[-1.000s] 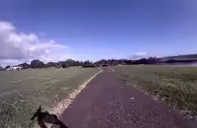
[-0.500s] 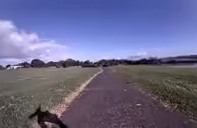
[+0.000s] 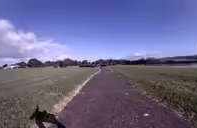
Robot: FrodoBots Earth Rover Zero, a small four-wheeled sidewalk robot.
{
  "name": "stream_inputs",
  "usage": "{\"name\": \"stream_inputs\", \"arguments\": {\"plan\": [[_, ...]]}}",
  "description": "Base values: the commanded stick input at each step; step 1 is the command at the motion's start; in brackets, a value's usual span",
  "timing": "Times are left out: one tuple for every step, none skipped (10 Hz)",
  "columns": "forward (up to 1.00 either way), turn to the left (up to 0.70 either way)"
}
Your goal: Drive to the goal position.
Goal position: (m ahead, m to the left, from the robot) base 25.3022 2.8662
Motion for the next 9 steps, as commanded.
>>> {"name": "stream_inputs", "arguments": {"plan": [[0.70,0.00],[0.70,0.00],[0.70,0.00],[0.70,0.00],[0.70,0.00],[0.70,0.00],[0.70,0.00],[0.70,0.00],[0.70,0.00]]}}
